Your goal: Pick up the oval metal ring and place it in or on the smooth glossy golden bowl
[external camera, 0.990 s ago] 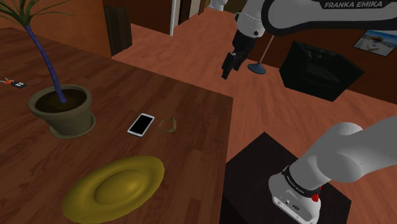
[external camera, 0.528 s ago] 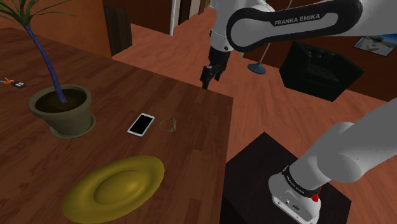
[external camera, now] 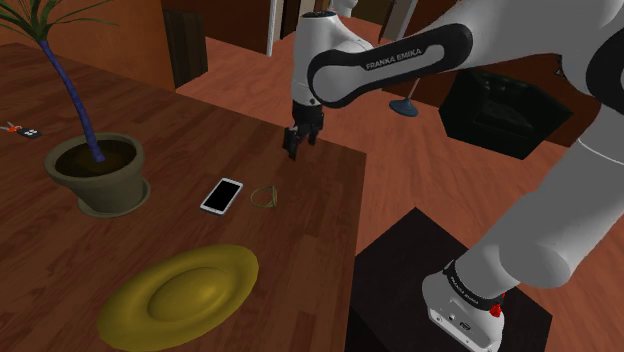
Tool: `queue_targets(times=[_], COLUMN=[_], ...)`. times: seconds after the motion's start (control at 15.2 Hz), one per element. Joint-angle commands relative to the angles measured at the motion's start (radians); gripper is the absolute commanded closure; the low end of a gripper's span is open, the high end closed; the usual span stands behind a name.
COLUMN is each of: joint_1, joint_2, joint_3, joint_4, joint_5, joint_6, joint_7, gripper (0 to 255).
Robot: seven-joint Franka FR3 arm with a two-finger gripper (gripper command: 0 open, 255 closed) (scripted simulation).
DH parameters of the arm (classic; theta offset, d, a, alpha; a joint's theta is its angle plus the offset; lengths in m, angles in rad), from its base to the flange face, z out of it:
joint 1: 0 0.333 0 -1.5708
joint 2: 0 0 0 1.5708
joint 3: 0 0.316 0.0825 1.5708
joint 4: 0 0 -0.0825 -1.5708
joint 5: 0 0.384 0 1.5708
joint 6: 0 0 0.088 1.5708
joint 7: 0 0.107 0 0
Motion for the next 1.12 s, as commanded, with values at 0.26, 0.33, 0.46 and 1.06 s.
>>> queue_targets(times=[0.26, 0.33, 0.46, 1.06], joint_1=[0.041, 0.049, 0.067, 0.089], joint_2=[0.238, 0.278, 0.357, 0.478], joint_3=[0.003, 0.002, -0.001, -0.014], joint_4=[0.148, 0.178, 0.240, 0.281], joint_5=[-0.054, -0.062, -0.075, -0.100], joint_6=[0.023, 0.022, 0.017, 0.074], joint_7=[0.052, 0.058, 0.070, 0.087], gripper=[0, 0, 0, 0])
